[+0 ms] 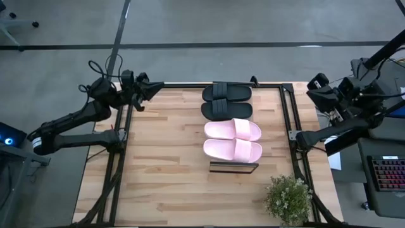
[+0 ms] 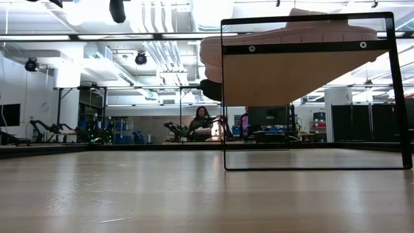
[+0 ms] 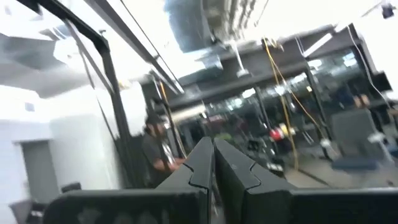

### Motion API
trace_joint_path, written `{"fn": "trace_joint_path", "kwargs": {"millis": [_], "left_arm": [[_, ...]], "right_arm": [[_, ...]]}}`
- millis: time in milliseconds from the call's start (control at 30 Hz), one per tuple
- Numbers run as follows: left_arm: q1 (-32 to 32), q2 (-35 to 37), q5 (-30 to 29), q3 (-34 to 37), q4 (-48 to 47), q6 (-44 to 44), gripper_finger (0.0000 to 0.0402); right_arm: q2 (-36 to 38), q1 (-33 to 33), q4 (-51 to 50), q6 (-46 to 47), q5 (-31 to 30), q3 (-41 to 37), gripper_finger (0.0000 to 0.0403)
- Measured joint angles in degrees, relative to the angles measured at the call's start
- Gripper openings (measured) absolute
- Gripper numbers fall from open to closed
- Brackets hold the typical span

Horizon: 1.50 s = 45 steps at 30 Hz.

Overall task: Pick and place slides into the shelf
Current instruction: Return to Home Position

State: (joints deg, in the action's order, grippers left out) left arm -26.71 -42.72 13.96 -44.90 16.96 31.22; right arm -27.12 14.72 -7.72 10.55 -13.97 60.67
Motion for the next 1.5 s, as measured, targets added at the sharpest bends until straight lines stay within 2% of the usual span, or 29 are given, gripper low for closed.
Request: {"fn": "trace_joint_path", "kwargs": {"millis": [167,533,833,967,1300,1500], "left_arm": [[0.1,0.3,1.2,-0.1,0.7,-1.1,0.0000],[0.1,0.5,3.1,2.1,0.9,-3.1,0.0000],[0.1,2.5,4.4,14.8,20.7,4.5,0.0000],[0.2,4.8,4.4,19.2,21.8,7.3,0.0000],[0.1,12.2,5.5,26.1,21.4,8.1,0.0000],[0.1,17.4,2.8,30.4,18.6,7.9,0.0000]], "right_arm": [[3.9,0.0,6.5,-0.3,0.5,-7.0,0.0008],[10.1,0.0,13.7,1.2,0.7,-17.6,0.0008],[13.5,0.0,20.3,2.1,1.0,-25.7,0.0009],[14.5,0.0,23.0,2.5,2.0,-28.6,0.0009],[19.0,0.0,29.6,2.7,2.5,-37.0,0.0009],[21.9,0.0,29.6,1.5,2.0,-40.8,0.0008]]}}
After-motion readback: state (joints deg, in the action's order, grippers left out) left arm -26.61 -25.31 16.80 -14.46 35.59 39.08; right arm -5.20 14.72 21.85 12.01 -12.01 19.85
